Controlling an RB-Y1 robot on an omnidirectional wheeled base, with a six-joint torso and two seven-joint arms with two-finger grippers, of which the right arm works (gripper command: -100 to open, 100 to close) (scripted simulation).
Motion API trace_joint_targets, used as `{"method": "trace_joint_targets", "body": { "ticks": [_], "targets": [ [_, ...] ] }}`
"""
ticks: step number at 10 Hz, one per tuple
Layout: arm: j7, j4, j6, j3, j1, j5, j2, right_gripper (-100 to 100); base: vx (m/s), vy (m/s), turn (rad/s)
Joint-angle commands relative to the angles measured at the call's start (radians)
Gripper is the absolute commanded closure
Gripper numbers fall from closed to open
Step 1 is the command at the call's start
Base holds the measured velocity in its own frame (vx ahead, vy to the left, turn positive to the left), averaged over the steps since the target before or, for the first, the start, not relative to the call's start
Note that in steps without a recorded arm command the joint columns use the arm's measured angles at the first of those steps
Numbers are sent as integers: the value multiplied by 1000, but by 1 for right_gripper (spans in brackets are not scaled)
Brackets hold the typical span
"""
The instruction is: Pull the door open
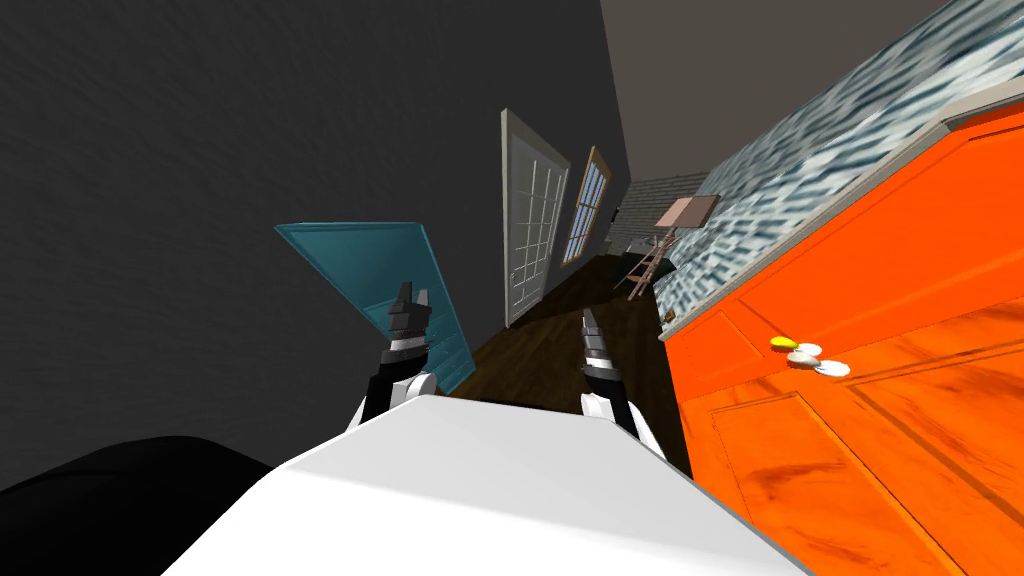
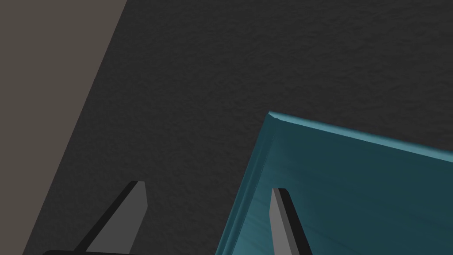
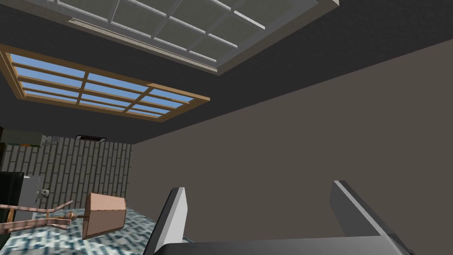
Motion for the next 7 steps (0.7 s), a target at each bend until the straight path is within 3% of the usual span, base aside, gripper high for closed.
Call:
{"method": "trace_joint_targets", "body": {
  "ticks": [1, 7],
  "targets": [
    [24, 32, -14, 10, -11, -7, -4, -100, 89, -46, 74],
    [138, 179, -60, 58, -72, -49, -30, -100, 121, -72, 100]
  ]
}}
